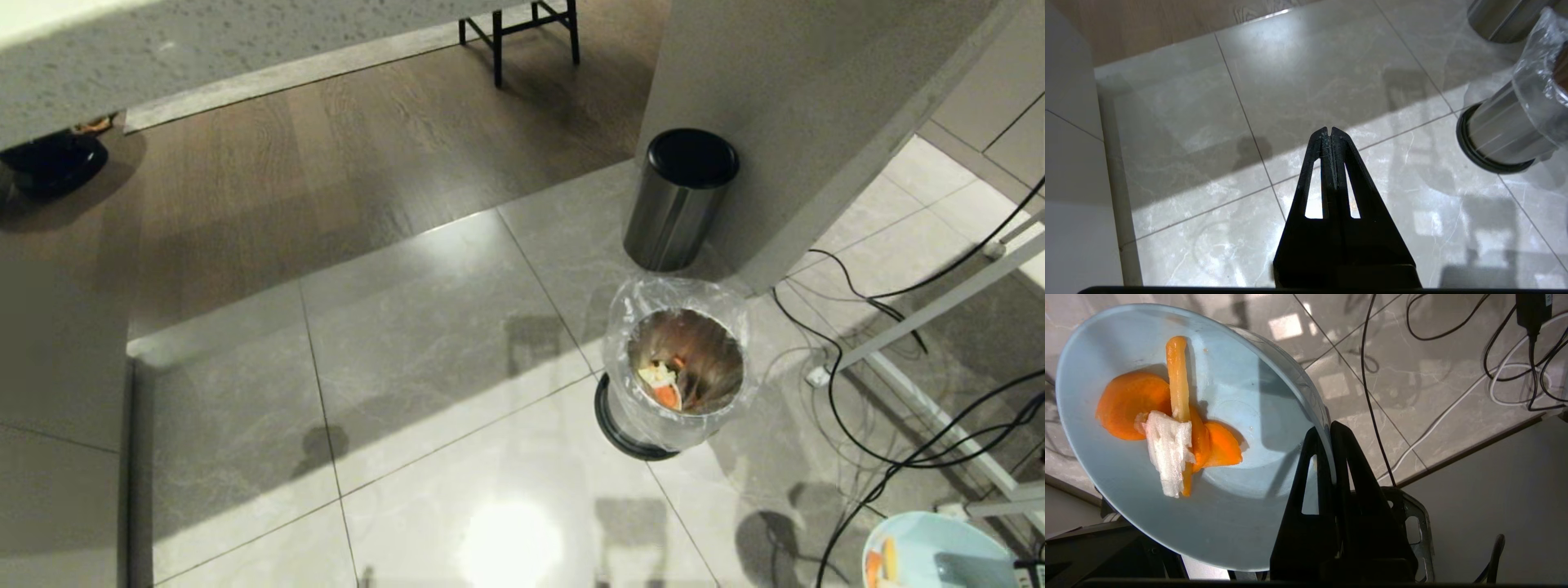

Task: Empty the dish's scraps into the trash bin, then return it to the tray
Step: Move the bowl over the trash can

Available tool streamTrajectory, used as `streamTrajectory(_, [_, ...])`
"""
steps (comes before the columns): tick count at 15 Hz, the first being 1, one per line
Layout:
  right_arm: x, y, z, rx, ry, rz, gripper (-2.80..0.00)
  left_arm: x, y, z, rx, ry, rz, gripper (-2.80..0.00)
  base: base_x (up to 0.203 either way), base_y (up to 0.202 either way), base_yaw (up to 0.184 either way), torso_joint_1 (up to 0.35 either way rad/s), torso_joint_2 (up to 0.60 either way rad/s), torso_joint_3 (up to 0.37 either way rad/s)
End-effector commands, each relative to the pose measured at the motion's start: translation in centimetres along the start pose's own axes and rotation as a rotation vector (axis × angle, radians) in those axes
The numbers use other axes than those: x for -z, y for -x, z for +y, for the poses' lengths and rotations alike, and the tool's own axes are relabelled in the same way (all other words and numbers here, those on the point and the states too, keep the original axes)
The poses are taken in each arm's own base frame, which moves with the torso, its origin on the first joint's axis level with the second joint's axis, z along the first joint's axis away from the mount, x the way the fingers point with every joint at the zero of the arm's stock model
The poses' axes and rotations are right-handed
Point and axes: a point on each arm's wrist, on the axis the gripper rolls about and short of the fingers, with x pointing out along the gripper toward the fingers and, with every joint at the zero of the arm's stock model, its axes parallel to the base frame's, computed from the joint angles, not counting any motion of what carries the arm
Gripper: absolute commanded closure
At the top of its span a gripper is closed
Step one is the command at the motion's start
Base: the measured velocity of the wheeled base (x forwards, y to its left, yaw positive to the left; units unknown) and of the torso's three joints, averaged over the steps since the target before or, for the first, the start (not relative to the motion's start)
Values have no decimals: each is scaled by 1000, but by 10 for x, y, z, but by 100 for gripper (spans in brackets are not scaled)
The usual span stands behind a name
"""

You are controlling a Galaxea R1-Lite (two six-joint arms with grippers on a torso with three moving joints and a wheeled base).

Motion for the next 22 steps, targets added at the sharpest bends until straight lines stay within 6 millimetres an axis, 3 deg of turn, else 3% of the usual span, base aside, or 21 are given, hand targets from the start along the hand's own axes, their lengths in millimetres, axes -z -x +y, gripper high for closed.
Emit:
streamTrajectory(1, [2, -1, 0, 3, -1, 7, 0, 0, 0, 0, 0, 0, 1, 0, 0, 0, 0, -1, -1, -188])
streamTrajectory(9, [1, 0, 0, 3, -1, 4, 0, 0, 0, 0, -2, 0, 1, 0, 0, 0, 0, 2, 2, -187])
streamTrajectory(17, [-3, -4, -2, 101, -70, -15, 0, 0, 0, 0, -2, -1, 0, 0, 0, 0, 0, 0, 0, -15])
streamTrajectory(22, [-47, -22, -8, 260, -191, -95, 0, 0, 0, 0, -1, -1, -2, 0, 0, 0, 0, 0, 0, 0])
